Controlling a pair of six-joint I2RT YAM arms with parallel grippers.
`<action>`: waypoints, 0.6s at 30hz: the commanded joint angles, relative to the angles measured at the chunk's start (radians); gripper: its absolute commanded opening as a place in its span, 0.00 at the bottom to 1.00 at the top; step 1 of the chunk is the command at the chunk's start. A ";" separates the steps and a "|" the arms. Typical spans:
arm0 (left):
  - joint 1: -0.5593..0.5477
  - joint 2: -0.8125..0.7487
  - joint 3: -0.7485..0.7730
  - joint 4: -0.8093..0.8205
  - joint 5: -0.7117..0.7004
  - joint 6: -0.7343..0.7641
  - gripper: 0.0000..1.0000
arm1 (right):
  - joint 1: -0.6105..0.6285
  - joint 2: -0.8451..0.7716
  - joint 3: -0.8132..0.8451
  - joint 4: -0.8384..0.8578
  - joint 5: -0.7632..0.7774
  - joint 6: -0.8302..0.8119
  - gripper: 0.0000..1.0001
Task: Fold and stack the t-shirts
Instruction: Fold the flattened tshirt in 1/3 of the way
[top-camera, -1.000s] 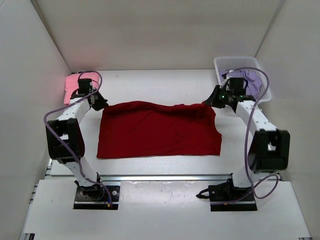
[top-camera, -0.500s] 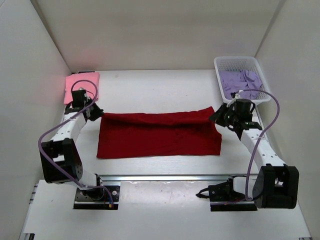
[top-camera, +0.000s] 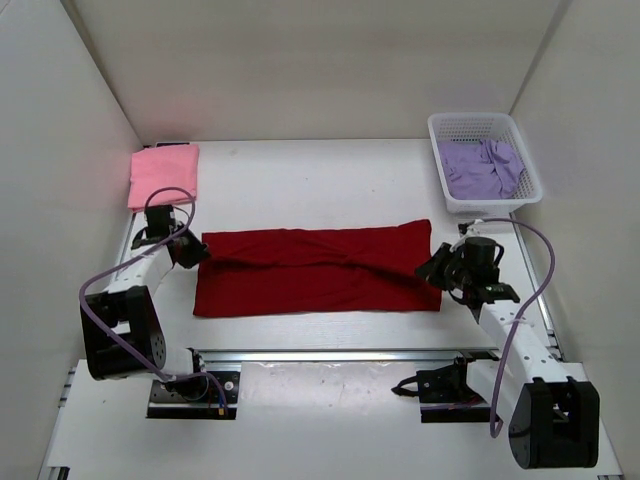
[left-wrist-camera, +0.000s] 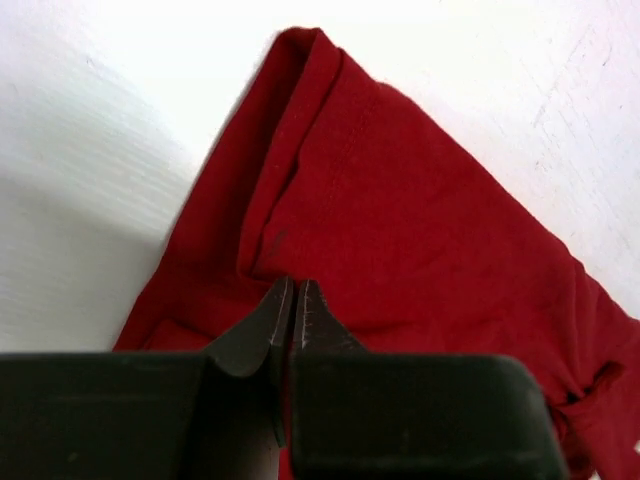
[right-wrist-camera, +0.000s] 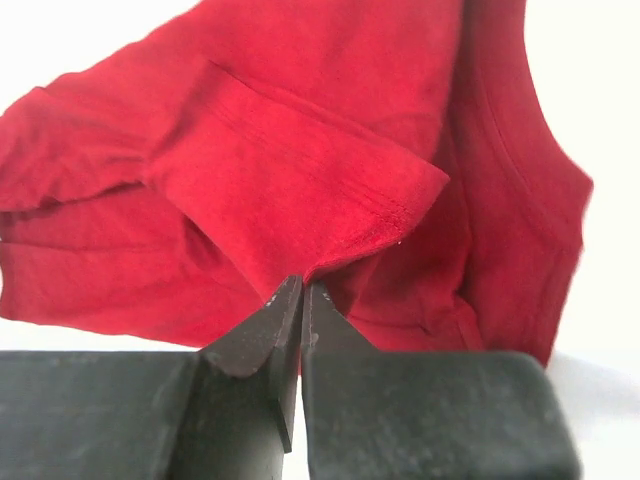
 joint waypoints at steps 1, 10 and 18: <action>0.032 -0.031 -0.059 0.037 0.055 -0.066 0.07 | -0.003 -0.013 -0.059 0.024 0.041 0.030 0.00; 0.104 -0.144 -0.140 0.157 0.091 -0.261 0.38 | -0.009 -0.078 -0.081 0.001 0.125 0.034 0.26; -0.068 -0.260 -0.108 0.189 -0.119 -0.191 0.27 | 0.218 0.184 0.129 0.076 0.210 -0.028 0.00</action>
